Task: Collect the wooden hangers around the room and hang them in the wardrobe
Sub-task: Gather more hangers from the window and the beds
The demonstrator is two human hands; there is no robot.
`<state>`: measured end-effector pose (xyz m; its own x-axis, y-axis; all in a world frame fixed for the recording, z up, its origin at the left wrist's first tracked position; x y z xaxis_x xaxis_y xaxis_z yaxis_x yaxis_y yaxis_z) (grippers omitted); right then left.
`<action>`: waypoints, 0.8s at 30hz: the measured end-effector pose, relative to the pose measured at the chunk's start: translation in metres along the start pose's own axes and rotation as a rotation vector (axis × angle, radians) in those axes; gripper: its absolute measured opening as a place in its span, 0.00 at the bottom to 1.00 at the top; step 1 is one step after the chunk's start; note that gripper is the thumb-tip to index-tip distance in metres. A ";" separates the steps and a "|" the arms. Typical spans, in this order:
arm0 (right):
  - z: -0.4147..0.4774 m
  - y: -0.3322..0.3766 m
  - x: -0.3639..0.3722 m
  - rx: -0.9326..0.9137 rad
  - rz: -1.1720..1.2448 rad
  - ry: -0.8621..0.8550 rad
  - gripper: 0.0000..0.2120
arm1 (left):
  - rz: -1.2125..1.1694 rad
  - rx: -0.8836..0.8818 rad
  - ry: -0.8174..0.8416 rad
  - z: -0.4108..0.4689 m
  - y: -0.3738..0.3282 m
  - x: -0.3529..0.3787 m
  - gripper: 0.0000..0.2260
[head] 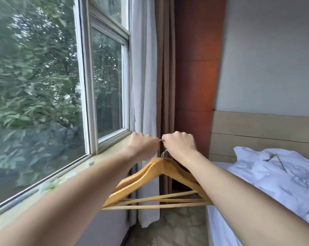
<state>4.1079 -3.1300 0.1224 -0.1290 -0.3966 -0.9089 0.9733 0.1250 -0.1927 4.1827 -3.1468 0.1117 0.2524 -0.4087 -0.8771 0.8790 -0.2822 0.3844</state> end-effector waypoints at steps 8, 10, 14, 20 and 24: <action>0.070 -0.031 0.040 0.117 -0.050 0.007 0.11 | -0.065 0.119 -0.038 0.091 0.002 0.038 0.10; 0.091 -0.035 0.048 0.146 -0.069 0.008 0.11 | -0.085 0.144 -0.062 0.113 0.008 0.045 0.11; 0.130 -0.042 0.057 0.199 -0.108 -0.008 0.10 | -0.117 0.193 -0.108 0.153 0.022 0.054 0.12; 0.173 -0.052 0.078 0.311 -0.108 0.007 0.11 | -0.122 0.299 -0.126 0.206 0.032 0.076 0.12; 0.191 -0.064 0.098 0.370 -0.131 0.047 0.11 | -0.147 0.377 -0.143 0.237 0.024 0.094 0.12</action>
<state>4.0695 -3.3502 0.1157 -0.2565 -0.3440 -0.9032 0.9497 -0.2635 -0.1693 4.1320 -3.3975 0.1065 0.0537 -0.4495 -0.8917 0.6852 -0.6330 0.3604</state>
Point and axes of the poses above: each hand's wrist, its own z-axis towards the middle knuckle, its own x-axis out of the palm, y = z × x, the point moved 9 cm from there along z, towards the middle knuckle, and after that the axes turned 11 degrees about y, right-handed, at the moved point
